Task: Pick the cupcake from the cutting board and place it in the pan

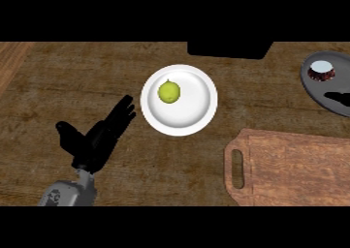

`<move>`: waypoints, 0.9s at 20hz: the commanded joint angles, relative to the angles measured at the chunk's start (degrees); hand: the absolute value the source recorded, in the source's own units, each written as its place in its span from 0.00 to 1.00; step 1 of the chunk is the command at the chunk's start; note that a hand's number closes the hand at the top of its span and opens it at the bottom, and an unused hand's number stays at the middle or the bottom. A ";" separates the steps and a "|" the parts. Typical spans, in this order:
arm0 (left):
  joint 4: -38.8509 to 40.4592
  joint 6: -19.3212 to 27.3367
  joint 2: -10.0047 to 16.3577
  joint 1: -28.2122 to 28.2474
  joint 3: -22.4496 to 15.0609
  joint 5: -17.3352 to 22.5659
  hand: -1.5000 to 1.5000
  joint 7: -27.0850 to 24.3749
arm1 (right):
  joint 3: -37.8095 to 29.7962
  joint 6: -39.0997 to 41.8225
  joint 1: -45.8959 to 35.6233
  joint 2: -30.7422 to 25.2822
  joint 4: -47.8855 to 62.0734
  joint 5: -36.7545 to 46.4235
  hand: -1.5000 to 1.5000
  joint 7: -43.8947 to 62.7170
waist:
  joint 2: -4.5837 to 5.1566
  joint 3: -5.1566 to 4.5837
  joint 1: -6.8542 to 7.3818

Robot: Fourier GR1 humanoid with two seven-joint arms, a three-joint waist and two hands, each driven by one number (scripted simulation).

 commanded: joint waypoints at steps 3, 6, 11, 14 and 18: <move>-0.14 0.98 -0.97 0.02 -0.97 -0.93 0.50 0.34 | -1.59 13.82 1.59 -4.20 2.05 -1.96 0.00 -0.42 | 0.09 0.05 -0.31; -0.35 -0.29 0.94 0.95 0.96 0.22 0.50 -0.09 | -1.63 21.79 3.23 -7.18 2.19 -2.21 0.00 -2.16 | -0.15 0.03 -0.49; 0.72 0.86 -0.66 1.00 0.31 -0.70 0.50 -1.24 | -0.80 30.56 6.84 -9.76 1.72 -1.59 0.00 -6.40 | -0.26 0.02 -1.42; -0.25 1.83 -0.55 1.17 0.34 -1.14 0.50 -0.19 | -0.84 33.25 10.28 -10.85 1.38 -1.76 0.00 -8.86 | -0.43 0.22 -1.95; -0.39 0.48 -0.01 1.58 0.17 -0.69 0.50 -0.40 | -0.69 33.49 9.97 -11.20 0.11 -1.89 0.00 -7.87 | -0.41 0.18 -1.06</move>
